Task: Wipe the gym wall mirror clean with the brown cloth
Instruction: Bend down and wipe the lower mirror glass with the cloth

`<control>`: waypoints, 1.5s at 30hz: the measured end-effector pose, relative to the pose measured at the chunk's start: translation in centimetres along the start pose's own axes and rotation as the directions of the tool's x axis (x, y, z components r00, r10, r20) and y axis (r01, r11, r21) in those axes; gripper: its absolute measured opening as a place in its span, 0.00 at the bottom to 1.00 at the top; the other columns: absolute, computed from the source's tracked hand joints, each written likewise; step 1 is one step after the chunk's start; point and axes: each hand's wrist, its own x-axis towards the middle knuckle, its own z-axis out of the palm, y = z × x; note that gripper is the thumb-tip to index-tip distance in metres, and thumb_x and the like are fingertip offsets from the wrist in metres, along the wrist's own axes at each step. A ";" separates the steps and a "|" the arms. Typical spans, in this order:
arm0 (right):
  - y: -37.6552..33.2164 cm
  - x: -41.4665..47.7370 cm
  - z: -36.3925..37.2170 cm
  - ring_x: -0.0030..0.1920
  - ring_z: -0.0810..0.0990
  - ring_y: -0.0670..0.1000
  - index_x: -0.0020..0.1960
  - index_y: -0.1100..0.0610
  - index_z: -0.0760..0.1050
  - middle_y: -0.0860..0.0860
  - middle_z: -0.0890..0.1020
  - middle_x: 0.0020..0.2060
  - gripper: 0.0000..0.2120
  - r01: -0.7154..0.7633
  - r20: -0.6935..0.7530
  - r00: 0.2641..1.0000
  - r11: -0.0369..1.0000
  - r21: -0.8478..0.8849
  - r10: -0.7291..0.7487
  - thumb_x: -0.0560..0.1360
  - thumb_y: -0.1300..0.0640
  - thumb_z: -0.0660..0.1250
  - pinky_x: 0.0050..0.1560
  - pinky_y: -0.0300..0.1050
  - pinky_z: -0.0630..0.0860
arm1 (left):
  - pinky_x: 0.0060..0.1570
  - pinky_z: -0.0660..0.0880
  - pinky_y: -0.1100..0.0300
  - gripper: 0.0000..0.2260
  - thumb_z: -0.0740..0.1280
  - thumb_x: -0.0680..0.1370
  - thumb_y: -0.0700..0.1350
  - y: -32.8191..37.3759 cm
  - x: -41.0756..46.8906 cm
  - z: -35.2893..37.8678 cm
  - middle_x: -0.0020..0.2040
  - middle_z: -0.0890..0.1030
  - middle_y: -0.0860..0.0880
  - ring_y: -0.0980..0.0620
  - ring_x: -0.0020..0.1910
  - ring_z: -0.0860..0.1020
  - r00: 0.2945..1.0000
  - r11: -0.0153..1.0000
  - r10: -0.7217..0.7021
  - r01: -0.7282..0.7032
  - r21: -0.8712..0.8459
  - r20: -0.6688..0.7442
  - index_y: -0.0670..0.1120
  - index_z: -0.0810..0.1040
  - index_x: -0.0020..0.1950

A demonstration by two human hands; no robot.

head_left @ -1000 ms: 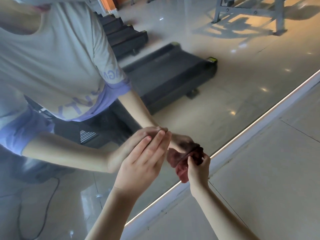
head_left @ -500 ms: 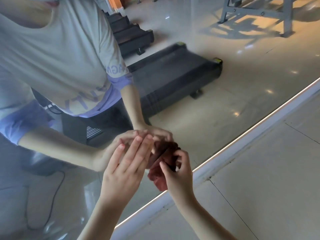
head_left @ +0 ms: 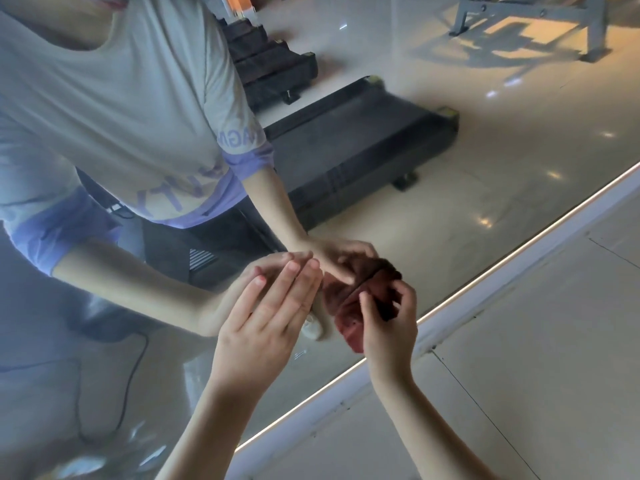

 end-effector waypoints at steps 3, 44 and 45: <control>0.7 -1.4 0.6 0.56 0.78 0.52 0.57 0.51 0.73 0.50 0.79 0.54 0.13 -0.051 -0.027 0.998 0.998 -0.044 0.050 0.76 0.62 0.70 0.58 0.48 0.76 | 0.79 0.51 0.51 0.24 0.62 0.79 0.39 0.1 -0.2 0.2 0.77 0.65 0.49 0.48 0.81 0.52 1.000 1.000 0.003 -0.003 -0.025 0.000 0.43 0.69 0.76; -1.2 2.4 -0.1 0.55 0.72 0.47 0.63 0.62 0.72 0.56 0.74 0.60 0.15 0.074 -0.095 0.992 0.991 -0.115 -0.085 0.77 0.65 0.66 0.50 0.28 0.67 | 0.80 0.46 0.51 0.25 0.58 0.78 0.40 -0.1 0.0 -0.2 0.78 0.59 0.47 0.48 0.81 0.49 0.999 1.000 0.027 -0.027 -0.008 0.036 0.42 0.67 0.76; -0.8 2.0 0.3 0.55 0.72 0.48 0.66 0.63 0.70 0.57 0.73 0.61 0.17 0.049 -0.118 0.991 0.992 -0.119 -0.063 0.78 0.65 0.65 0.49 0.25 0.66 | 0.80 0.46 0.51 0.25 0.59 0.78 0.40 -0.1 0.0 -0.1 0.78 0.59 0.47 0.48 0.81 0.50 0.999 1.000 0.030 -0.030 -0.005 0.039 0.42 0.66 0.76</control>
